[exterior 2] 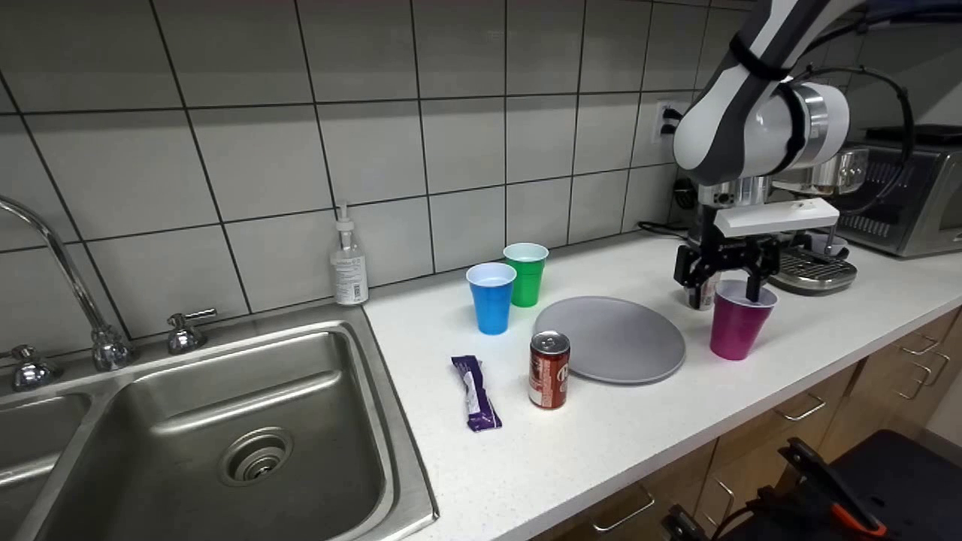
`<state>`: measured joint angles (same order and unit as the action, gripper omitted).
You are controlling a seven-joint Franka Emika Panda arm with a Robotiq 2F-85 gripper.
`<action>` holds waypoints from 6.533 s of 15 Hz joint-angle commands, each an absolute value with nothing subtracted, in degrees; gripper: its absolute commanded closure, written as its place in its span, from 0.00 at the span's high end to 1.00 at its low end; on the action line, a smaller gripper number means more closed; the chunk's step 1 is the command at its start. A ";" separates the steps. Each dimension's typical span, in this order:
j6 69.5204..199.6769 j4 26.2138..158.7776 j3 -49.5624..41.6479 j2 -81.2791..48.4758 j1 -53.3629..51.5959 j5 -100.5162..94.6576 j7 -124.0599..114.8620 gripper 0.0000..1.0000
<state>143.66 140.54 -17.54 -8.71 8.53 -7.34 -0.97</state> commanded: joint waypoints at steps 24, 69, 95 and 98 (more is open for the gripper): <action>145.62 140.63 -14.55 -4.71 9.18 -10.38 4.24 0.01; 144.57 131.68 -7.05 -9.35 3.45 -7.67 -3.77 1.00; 148.34 113.56 -6.46 -25.92 0.16 9.62 -26.08 1.00; 148.64 112.60 -6.62 -26.47 -0.13 10.23 -26.61 1.00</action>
